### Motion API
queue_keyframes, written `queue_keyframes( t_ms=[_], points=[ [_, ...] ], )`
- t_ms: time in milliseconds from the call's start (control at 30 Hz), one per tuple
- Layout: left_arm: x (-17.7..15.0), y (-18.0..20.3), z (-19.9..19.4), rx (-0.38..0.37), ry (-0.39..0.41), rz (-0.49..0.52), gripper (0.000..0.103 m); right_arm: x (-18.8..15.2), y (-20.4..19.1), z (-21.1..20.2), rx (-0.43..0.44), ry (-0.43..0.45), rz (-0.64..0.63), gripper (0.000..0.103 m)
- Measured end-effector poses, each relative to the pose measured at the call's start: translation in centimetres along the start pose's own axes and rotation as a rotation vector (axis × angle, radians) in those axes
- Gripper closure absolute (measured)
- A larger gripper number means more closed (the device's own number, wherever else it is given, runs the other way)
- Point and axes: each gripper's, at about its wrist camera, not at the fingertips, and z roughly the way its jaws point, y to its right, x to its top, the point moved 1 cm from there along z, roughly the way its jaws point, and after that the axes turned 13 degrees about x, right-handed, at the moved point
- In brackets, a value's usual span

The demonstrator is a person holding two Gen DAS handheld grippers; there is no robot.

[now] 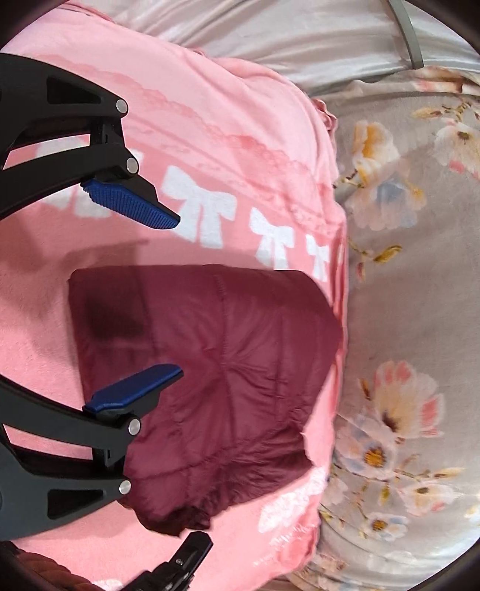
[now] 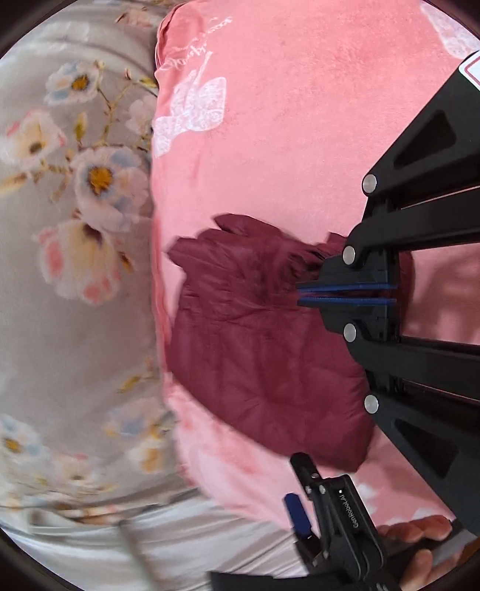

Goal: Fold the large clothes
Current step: 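Lower the folded jacket onto the blanket and open both grippers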

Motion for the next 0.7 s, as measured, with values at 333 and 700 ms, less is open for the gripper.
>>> queue_keyframes(
  t_ms=[333, 700],
  points=[
    [-2.7, 0.4, 3.3, -0.007, -0.105, -0.083, 0.03, -3.7, 0.7, 3.3, -0.092, -0.088, -0.008, 0.103],
    [-4.3, 1.3, 4.4, -0.007, -0.081, -0.087, 0.03, -4.4, 0.9, 4.6, -0.117, -0.14, -0.011, 0.103]
  ],
)
